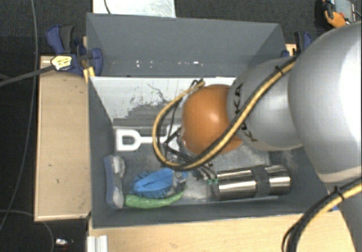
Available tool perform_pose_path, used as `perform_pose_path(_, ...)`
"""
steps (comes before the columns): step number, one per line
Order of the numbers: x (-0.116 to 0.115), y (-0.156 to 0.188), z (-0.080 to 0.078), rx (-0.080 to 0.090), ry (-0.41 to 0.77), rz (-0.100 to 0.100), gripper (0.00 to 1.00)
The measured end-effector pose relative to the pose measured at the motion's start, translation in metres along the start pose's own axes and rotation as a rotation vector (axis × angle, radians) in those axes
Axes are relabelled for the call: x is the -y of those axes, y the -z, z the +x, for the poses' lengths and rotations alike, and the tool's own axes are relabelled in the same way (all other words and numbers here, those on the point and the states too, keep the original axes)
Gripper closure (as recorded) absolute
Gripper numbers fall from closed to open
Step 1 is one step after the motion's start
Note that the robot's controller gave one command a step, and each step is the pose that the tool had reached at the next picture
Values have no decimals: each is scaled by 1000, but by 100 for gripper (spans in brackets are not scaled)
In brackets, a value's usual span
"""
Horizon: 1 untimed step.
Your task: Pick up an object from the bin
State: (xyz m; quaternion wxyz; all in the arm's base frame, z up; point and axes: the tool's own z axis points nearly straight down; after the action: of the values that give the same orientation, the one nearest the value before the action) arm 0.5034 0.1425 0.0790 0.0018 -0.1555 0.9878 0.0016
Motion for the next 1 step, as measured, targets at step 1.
perform_pose_path(1,0,0,0,0,-1,0,100)
